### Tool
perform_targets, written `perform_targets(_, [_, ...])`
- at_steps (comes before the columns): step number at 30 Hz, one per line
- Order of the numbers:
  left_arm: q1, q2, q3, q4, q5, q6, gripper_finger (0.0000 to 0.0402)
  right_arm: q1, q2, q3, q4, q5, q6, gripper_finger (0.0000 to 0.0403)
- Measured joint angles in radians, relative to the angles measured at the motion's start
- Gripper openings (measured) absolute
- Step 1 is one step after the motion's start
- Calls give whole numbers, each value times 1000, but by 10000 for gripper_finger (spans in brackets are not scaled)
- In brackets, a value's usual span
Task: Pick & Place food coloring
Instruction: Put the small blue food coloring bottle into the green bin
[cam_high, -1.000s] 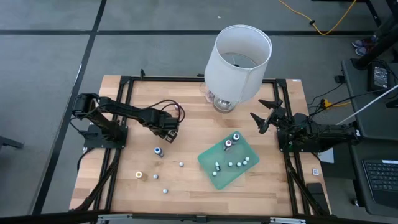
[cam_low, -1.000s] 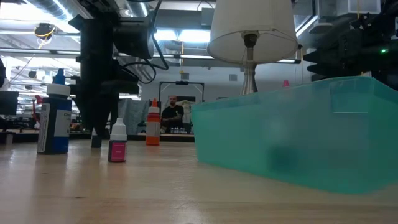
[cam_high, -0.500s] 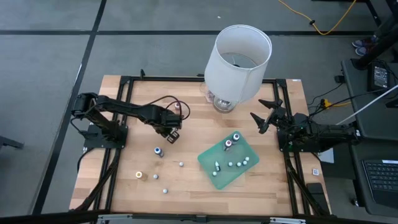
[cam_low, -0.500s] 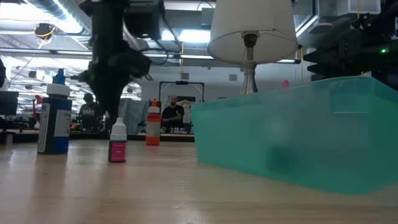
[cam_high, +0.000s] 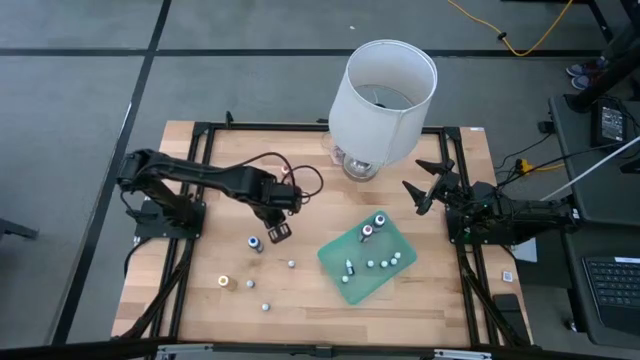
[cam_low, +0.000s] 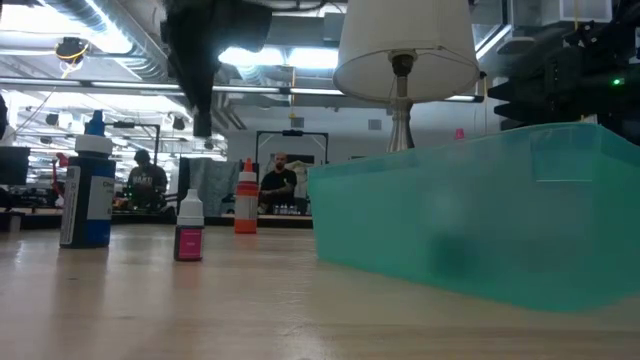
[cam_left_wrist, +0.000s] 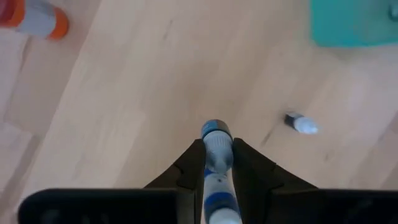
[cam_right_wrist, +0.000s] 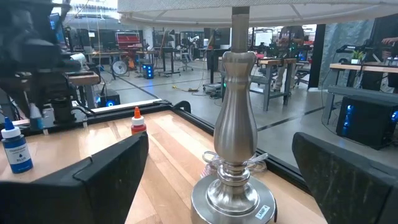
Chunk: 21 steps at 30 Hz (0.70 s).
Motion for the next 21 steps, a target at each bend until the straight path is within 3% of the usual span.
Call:
perform_targets(10, [-76,174,275,-130,-58,77,58,0,0,0,-2,0,0,397])
perform_targets(21, [-120,408,598,-136,-59,151,58,0,0,0,-19,0,0,397])
